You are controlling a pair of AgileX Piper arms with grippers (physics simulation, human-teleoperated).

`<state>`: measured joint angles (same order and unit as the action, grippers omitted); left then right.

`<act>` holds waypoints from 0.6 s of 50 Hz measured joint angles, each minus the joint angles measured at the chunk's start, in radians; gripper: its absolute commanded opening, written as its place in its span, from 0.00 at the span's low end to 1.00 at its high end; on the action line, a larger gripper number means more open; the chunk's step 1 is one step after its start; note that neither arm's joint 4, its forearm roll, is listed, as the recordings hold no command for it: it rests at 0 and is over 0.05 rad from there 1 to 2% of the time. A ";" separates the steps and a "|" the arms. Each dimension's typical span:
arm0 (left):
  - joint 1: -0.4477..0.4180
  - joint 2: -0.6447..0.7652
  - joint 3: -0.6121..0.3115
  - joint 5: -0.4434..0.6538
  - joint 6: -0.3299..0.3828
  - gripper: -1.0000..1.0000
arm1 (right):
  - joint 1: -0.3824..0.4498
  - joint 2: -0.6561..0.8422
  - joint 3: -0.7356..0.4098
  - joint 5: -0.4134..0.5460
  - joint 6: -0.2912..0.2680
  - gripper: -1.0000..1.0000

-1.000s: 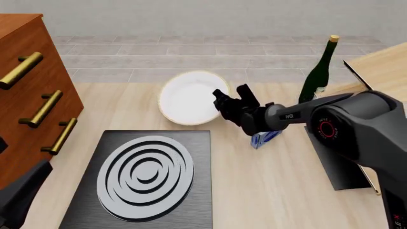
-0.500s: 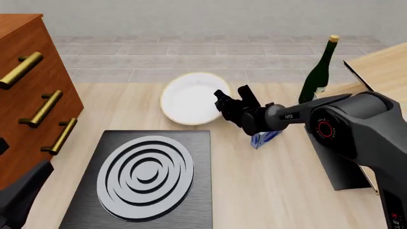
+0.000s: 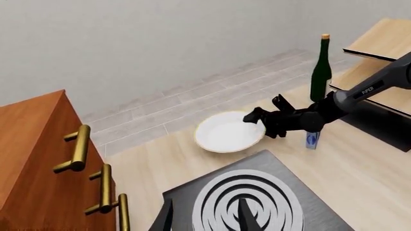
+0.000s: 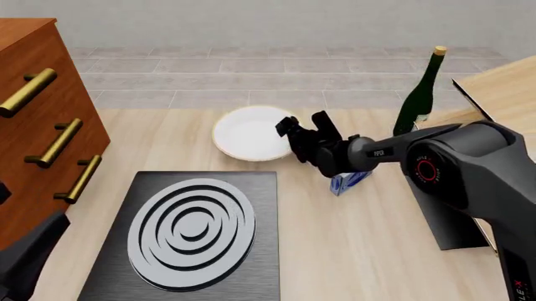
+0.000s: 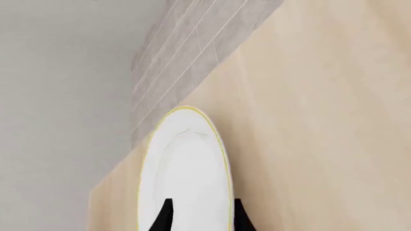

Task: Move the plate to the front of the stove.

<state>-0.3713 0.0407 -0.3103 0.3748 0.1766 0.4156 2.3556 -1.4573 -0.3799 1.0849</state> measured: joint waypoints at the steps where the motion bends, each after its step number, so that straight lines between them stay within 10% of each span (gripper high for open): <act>1: 0.000 -0.001 0.000 0.000 0.000 1.00 | 0.000 0.000 -0.001 -0.001 0.001 1.00; 15: 0.001 -0.009 0.003 0.002 0.000 1.00 | -0.010 -0.002 -0.003 0.007 0.004 1.00; 30: 0.006 -0.027 0.000 0.018 -0.002 1.00 | -0.081 -0.045 0.008 0.083 -0.122 1.00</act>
<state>-0.3655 0.0134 -0.3106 0.3929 0.1750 0.3347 2.3103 -1.4498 -0.2968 0.9631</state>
